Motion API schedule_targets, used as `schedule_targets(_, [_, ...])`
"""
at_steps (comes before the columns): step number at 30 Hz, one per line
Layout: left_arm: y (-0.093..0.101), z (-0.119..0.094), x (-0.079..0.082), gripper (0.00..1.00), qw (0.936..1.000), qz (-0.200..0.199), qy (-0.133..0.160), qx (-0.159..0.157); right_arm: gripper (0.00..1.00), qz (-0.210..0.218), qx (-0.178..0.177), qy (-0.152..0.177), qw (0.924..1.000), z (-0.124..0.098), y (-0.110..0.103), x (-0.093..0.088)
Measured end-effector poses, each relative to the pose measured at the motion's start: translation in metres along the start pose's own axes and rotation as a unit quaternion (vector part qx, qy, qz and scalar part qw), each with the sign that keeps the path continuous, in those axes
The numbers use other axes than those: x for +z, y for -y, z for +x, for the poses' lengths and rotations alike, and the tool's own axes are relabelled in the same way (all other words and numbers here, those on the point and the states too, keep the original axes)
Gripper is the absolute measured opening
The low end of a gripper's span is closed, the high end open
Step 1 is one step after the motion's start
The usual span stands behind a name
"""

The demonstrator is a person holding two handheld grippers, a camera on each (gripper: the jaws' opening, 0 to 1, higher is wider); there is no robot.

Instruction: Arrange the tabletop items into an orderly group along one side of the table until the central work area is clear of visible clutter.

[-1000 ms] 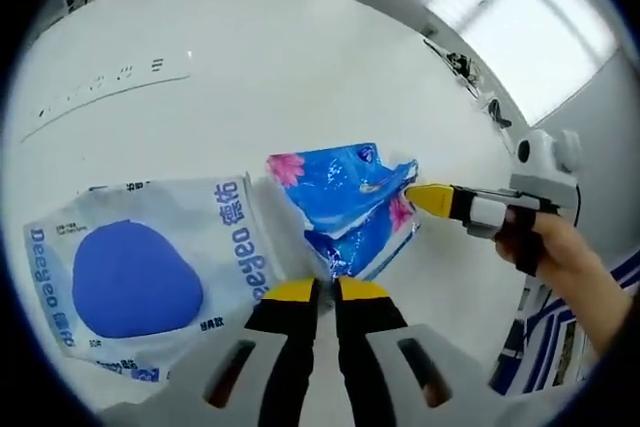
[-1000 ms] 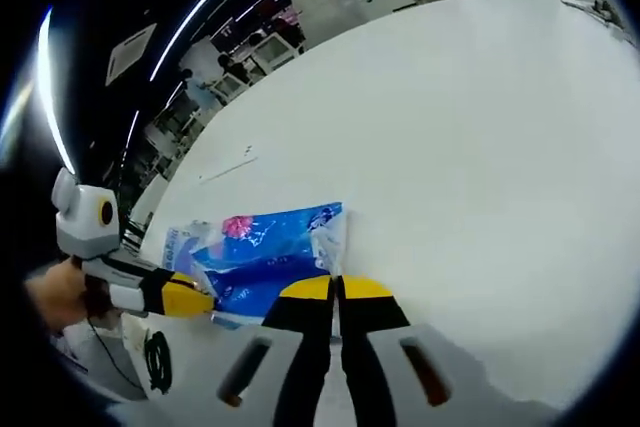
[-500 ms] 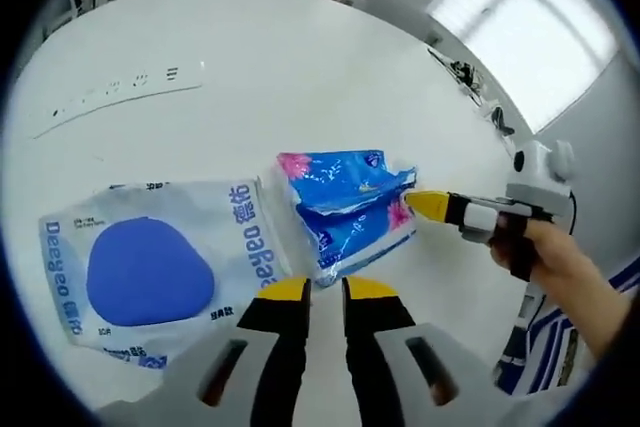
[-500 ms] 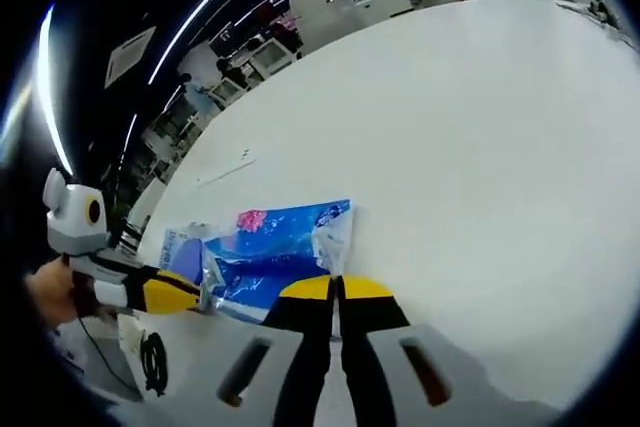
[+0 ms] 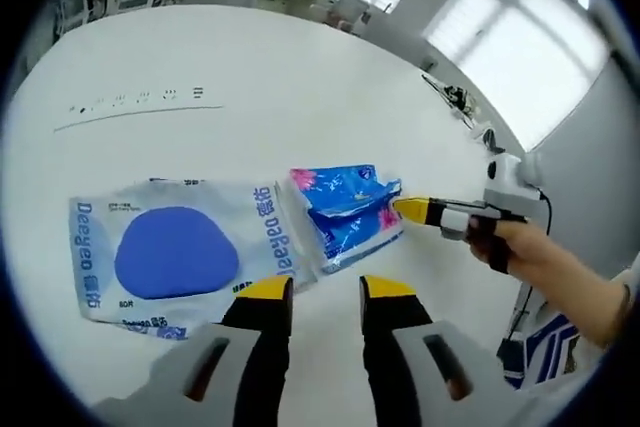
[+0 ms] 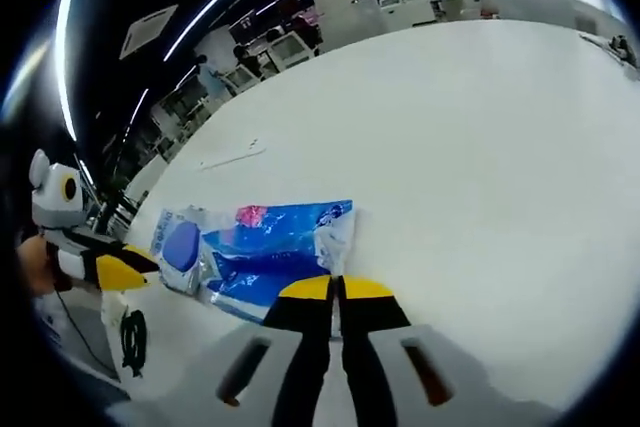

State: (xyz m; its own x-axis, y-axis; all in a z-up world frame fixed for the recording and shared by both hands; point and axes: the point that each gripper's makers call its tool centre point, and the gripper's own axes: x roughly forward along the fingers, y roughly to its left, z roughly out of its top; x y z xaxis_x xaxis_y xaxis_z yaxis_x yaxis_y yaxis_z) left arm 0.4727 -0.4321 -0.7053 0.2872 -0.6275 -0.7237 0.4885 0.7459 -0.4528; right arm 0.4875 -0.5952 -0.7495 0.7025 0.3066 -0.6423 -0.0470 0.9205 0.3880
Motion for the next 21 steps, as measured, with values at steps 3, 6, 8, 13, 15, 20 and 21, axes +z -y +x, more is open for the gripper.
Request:
schedule_targets(3, [-0.002,-0.01,-0.005,0.29,0.9999,-0.003,0.01,-0.003,0.05,-0.013,-0.006,-0.006,0.9999,0.0,0.0,-0.002])
schedule_targets(6, [-0.007,-0.021,-0.012,0.34,0.9998,-0.014,0.015,-0.004,0.19,-0.026,-0.011,-0.007,0.9996,-0.001,-0.002,-0.005])
schedule_targets(8, [-0.01,-0.03,-0.015,0.38,0.9995,-0.018,0.027,-0.003,0.28,-0.033,-0.019,-0.004,0.9993,-0.005,-0.003,-0.005])
schedule_targets(13, [-0.014,-0.051,-0.015,0.58,0.9976,0.001,0.069,-0.006,0.41,-0.028,-0.017,0.014,0.9994,-0.016,-0.011,-0.004])
schedule_targets(15, [-0.02,-0.061,-0.016,0.71,0.9963,0.001,0.085,0.012,0.45,-0.027,-0.015,0.018,0.9994,-0.022,-0.015,-0.004])
schedule_targets(20, [-0.026,-0.08,-0.021,0.89,0.9954,-0.017,0.093,0.017,0.57,-0.028,-0.011,0.028,0.9991,-0.037,-0.03,-0.007])
schedule_targets(21, [-0.026,-0.085,-0.022,0.9,0.995,-0.015,0.097,0.016,0.58,-0.027,-0.009,0.029,0.9992,-0.041,-0.034,-0.009])
